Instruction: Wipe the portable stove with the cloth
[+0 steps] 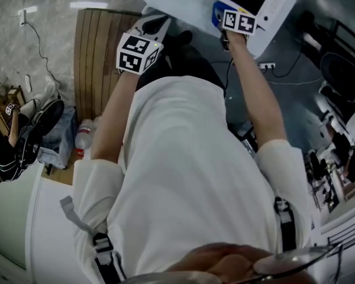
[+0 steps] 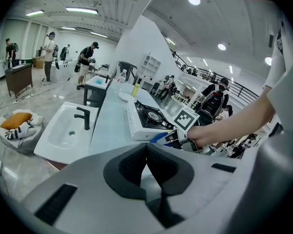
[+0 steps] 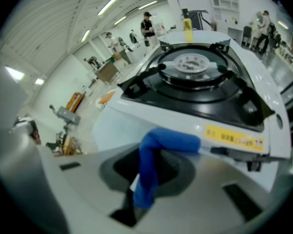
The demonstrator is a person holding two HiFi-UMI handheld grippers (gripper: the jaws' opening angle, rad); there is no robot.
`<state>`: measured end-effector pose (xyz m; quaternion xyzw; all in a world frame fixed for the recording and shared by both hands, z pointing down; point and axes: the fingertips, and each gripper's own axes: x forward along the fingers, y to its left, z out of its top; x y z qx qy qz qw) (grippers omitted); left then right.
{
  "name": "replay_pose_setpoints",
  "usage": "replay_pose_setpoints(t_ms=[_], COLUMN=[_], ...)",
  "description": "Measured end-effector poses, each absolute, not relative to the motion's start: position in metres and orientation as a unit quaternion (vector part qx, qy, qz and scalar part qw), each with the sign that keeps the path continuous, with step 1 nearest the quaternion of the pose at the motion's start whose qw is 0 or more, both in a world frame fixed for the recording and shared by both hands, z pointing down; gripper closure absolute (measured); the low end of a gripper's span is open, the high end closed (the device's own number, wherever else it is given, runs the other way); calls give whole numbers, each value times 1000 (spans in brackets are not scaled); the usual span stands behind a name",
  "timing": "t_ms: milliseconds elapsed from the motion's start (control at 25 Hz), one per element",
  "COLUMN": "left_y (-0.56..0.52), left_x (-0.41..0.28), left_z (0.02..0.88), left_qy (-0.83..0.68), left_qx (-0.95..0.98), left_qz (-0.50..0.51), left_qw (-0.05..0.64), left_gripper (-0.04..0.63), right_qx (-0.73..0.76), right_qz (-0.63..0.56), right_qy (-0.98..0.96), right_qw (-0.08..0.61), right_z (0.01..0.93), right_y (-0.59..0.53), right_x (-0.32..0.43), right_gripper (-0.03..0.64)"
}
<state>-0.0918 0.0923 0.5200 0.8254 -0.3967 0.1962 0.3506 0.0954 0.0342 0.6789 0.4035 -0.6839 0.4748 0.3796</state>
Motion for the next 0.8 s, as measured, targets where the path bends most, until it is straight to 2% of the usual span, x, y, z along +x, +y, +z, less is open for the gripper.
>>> replay_pose_setpoints(t_ms=[360, 800], left_y=[99, 102], left_x=[-91, -128], left_z=[523, 524], left_qy=[-386, -393], left_qx=[829, 827], left_qz=[192, 194], left_qw=[356, 351], left_gripper=[563, 563], right_qx=[385, 354], right_qz=[471, 464], right_qy=[-695, -726], right_qw=[384, 364], right_z=[672, 659], right_y=[31, 26], right_x=[67, -2], right_gripper=[543, 543])
